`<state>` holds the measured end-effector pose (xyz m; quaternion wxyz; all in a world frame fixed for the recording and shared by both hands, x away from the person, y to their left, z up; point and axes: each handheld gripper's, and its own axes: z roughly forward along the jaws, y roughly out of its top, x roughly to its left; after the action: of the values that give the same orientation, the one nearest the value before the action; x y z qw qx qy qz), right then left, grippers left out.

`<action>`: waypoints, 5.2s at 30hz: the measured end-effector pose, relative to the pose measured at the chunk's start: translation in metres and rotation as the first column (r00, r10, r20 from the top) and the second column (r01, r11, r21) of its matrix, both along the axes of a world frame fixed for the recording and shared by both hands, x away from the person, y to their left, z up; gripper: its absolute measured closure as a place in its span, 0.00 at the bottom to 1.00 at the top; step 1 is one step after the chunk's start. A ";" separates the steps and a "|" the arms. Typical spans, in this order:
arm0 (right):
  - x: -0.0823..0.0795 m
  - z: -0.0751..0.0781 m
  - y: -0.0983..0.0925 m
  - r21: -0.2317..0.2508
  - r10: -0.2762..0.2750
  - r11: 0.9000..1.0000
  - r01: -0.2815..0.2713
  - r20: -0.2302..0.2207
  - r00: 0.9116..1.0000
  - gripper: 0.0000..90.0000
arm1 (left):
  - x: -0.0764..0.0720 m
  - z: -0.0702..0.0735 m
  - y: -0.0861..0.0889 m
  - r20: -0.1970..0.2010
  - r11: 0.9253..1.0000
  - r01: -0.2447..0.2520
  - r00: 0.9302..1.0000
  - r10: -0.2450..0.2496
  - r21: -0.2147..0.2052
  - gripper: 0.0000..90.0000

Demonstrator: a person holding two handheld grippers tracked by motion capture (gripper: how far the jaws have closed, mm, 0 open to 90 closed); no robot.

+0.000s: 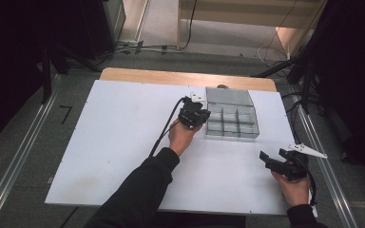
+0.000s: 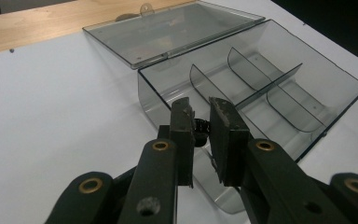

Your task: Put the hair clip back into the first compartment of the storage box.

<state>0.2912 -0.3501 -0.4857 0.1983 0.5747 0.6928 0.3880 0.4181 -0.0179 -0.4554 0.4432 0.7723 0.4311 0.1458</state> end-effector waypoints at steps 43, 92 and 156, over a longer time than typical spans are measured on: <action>-0.001 -0.002 -0.003 0.007 0.004 1.000 -0.004 -0.006 1.000 0.13 | 0.040 -0.019 -0.045 -0.037 0.993 -0.013 0.999 0.017 0.117 0.89; 0.000 -0.003 0.000 -0.006 0.003 1.000 -0.003 -0.010 1.000 0.13 | 0.007 -0.005 0.005 -0.039 0.997 -0.070 0.997 0.071 0.026 0.51; 0.002 -0.003 0.003 -0.022 -0.010 1.000 0.009 -0.018 1.000 0.13 | -0.065 -0.010 0.129 -0.009 0.985 -0.170 0.986 0.169 -0.032 0.26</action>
<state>0.2931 -0.3474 -0.4891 0.2003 0.5792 0.6960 0.3741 0.3529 0.1110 -0.4655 0.4404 0.7260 0.4988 0.1737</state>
